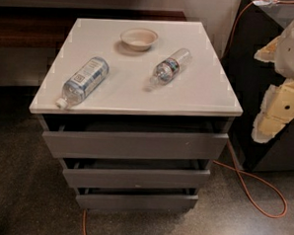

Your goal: Place blue plastic bottle into top drawer

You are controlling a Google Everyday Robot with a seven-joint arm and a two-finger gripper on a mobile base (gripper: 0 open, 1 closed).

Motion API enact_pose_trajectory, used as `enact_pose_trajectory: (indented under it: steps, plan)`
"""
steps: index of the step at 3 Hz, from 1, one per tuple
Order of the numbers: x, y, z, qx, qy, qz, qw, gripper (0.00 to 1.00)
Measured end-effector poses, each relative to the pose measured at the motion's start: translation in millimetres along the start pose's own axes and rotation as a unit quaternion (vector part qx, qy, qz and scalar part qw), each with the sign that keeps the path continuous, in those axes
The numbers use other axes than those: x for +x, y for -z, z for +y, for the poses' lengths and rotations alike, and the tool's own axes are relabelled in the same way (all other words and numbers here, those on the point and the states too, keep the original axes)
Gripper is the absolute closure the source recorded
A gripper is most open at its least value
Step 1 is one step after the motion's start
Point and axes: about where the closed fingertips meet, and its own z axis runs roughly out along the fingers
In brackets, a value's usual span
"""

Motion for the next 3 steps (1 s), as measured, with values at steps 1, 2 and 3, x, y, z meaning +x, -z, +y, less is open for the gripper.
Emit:
enact_pose_trajectory:
  steps: [1,2,3]
  plan:
    - [0.0,0.0,0.0,0.000,0.000,0.000,1.0000,0.00]
    - [-3.6,-6.2,3.8,0.002,0.003,-0.021,0.9998,0.00]
    - [-12.6,-19.9,12.4,0.000,0.016,-0.042,0.9990,0.00]
